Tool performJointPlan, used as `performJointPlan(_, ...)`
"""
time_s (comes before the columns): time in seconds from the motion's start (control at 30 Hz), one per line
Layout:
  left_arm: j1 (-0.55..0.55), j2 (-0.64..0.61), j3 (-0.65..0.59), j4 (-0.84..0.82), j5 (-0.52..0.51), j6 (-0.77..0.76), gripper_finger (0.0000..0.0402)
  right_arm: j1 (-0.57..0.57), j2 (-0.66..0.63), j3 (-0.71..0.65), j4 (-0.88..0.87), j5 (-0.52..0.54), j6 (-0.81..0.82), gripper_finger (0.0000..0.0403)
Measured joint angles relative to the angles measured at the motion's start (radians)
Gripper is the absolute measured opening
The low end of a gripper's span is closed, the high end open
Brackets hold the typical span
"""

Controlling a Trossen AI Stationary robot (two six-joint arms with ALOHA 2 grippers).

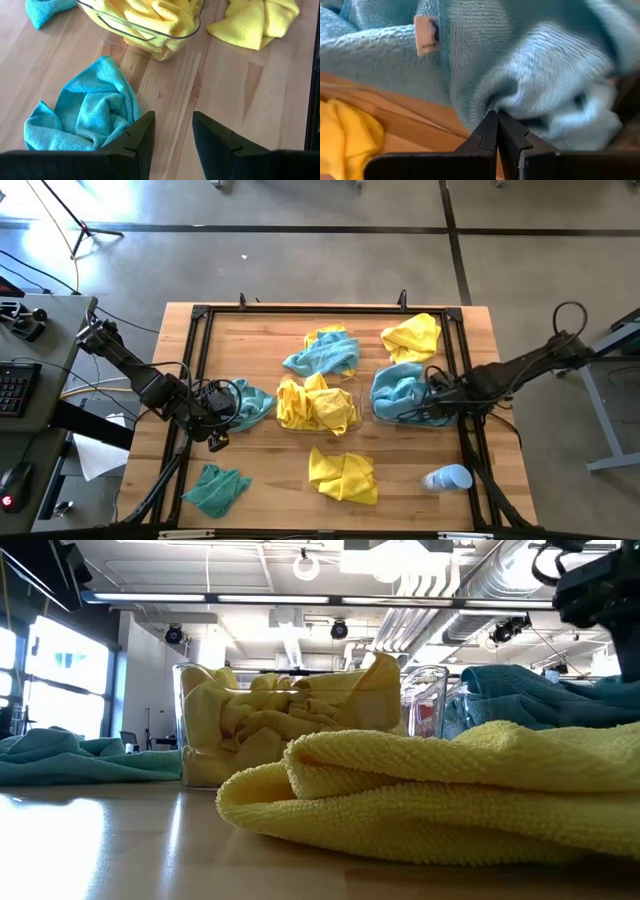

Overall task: Sort microfiber towel by color & place in baskets
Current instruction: Put the blue microfiber cloth into the right transparent bin

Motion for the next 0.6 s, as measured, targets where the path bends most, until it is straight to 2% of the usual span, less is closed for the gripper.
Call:
performJointPlan(0.2,0.000,0.000,0.000,0.000,-0.001,0.000,0.0122,0.000,0.000,-0.096,0.063,0.055,0.145,0.0000)
performJointPlan(0.6,0.000,0.000,0.000,0.000,-0.004,0.000,0.0122,0.000,0.024,-0.102,0.129,0.096,0.152,0.0000)
